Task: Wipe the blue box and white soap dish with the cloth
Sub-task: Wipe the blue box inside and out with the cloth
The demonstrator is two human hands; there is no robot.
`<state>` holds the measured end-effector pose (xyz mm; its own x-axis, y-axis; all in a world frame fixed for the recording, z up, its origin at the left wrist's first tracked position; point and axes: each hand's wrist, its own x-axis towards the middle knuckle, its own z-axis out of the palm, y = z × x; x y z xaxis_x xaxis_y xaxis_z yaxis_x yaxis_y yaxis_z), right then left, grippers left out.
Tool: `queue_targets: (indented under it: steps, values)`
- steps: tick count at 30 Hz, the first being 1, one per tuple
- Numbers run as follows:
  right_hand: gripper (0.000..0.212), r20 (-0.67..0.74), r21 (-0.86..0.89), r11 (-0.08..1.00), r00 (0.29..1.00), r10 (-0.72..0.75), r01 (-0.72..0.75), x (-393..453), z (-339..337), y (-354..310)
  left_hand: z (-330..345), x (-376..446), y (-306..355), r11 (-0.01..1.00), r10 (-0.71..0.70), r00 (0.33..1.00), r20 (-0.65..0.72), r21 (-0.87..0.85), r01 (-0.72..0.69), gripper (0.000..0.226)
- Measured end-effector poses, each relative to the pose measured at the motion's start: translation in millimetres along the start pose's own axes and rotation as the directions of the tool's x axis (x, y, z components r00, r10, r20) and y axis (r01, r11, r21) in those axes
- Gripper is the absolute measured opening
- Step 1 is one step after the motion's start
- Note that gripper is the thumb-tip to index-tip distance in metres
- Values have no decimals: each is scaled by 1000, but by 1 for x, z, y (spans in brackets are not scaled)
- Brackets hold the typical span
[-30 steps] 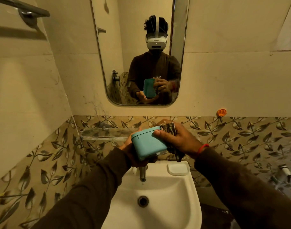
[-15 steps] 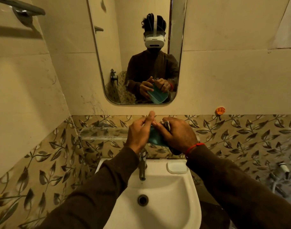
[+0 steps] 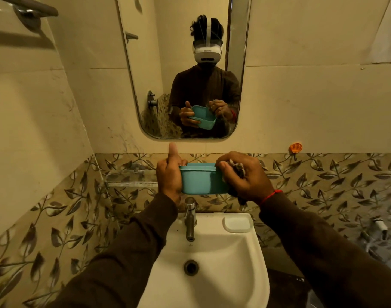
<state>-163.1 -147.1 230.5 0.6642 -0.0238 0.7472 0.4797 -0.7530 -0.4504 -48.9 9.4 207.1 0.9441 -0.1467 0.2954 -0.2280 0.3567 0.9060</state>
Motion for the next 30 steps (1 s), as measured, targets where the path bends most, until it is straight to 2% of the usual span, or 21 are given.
queue_targets:
  steps: [2,4,6,9,12,15,17,19,21,25,30]
  values:
    - [30,-57,204,977,995,81,-68,0,-3,0,-5,3,-1,966,-210,973,93,-133,221,56]
    - [34,-93,334,938,987,133,-95,3,-4,-2,-9,0,0,878,-417,877,241,-143,457,59]
    - [35,-91,362,928,987,135,-94,6,-4,-5,-9,-1,-3,835,-481,822,306,-127,535,70]
    - [32,-74,239,967,992,105,-85,6,1,-7,-7,3,-5,907,-355,896,268,-135,400,64]
    - [31,-69,61,994,993,94,-90,2,9,-6,-9,7,-4,990,-110,973,201,111,89,70]
    - [28,-37,-76,994,996,77,-80,3,20,-10,-4,-4,-10,905,111,955,274,369,-211,62]
    - [27,-47,-128,990,998,46,-52,8,30,-18,6,-16,-11,846,194,937,290,434,-310,64]
    - [28,-83,-73,997,996,17,-23,16,37,-28,14,-19,-6,842,261,946,192,434,-321,68]
    - [27,-101,64,998,995,14,-8,22,38,-34,17,-14,4,867,275,957,97,405,-290,63]
    - [28,-101,262,963,994,-43,68,28,32,-35,15,-9,21,927,257,959,121,248,-280,65]
    - [30,-118,348,936,993,-13,54,29,31,-33,15,-5,27,951,201,972,126,214,-224,63]
